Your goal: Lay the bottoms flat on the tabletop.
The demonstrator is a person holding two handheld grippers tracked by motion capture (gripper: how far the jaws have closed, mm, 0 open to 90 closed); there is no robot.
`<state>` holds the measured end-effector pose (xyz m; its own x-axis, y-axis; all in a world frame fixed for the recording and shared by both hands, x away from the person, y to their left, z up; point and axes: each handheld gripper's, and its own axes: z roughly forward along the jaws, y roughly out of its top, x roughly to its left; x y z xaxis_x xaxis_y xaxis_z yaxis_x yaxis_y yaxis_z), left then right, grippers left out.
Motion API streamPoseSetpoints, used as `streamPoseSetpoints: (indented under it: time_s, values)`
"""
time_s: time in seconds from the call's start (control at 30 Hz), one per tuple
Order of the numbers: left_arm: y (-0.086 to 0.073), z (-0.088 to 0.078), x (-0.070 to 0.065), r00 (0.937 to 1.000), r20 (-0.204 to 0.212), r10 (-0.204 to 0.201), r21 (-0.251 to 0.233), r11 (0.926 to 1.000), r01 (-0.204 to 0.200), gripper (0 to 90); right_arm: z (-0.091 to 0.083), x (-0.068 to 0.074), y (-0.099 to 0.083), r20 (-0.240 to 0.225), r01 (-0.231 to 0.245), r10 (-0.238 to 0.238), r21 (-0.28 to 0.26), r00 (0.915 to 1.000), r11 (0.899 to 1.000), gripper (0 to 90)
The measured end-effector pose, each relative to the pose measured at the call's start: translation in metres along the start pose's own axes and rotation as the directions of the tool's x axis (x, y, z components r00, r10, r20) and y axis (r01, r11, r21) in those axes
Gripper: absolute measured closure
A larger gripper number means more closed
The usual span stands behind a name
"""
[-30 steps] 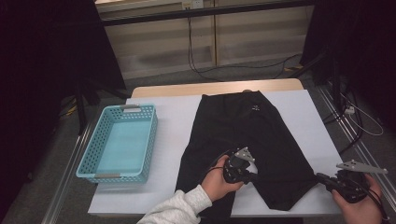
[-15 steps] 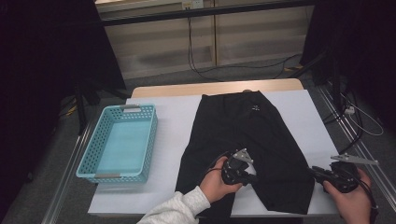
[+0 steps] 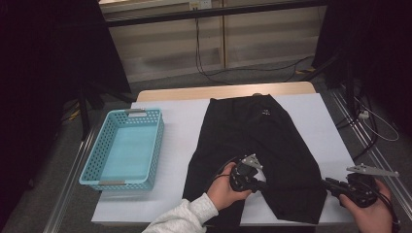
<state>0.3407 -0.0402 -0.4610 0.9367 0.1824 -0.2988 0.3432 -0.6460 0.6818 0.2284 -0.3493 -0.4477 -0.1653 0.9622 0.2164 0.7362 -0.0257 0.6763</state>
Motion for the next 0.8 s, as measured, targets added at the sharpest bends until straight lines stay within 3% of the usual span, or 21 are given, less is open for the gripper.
streamPoseSetpoints:
  time_s: [0.13,0.27,0.3,0.37,0.43,0.6,0.63,0.7,0.8]
  values:
    - [-0.004,-0.003,0.000,1.0000,0.002,0.001,0.000,1.0000,-0.001,88.2,-0.001,0.008,-0.009,0.002,-0.017,0.017,0.033,0.9999,0.999,63.9]
    - [-0.005,-0.004,-0.001,1.0000,-0.001,0.001,-0.002,1.0000,-0.001,88.1,0.001,0.015,-0.014,-0.023,-0.001,0.002,0.025,0.9997,1.000,75.2]
    - [-0.004,-0.004,-0.002,1.0000,-0.003,0.002,0.000,1.0000,-0.002,88.1,0.002,0.017,-0.014,-0.026,0.006,-0.005,0.035,0.9997,0.999,89.5]
    - [-0.004,-0.004,-0.002,1.0000,0.002,0.004,0.000,1.0000,-0.004,88.1,0.004,0.017,-0.013,-0.038,0.013,-0.012,0.036,0.9992,0.999,90.0]
    - [-0.004,-0.004,-0.003,0.9999,0.010,0.005,-0.004,1.0000,-0.005,88.1,0.002,0.012,-0.010,-0.009,0.020,-0.019,0.034,0.9998,0.999,90.0]
    - [-0.004,0.001,-0.006,0.9994,0.033,0.006,-0.002,1.0000,-0.006,88.0,-0.010,-0.008,-0.004,0.023,-0.018,0.019,-0.047,0.9996,0.999,90.0]
    - [-0.004,0.002,-0.007,0.9993,0.036,0.009,-0.001,1.0000,-0.009,87.8,-0.010,-0.010,-0.005,0.011,-0.022,0.023,-0.043,0.9997,0.999,90.0]
    - [-0.003,0.002,-0.008,0.9993,0.036,0.010,-0.003,1.0000,-0.009,87.1,-0.010,-0.010,-0.007,0.047,-0.017,0.018,-0.024,0.9987,1.000,90.0]
    - [-0.004,0.002,-0.007,0.9992,0.041,0.001,0.001,1.0000,-0.001,86.2,-0.008,-0.010,-0.009,0.049,-0.013,0.013,-0.007,0.9987,1.000,90.0]
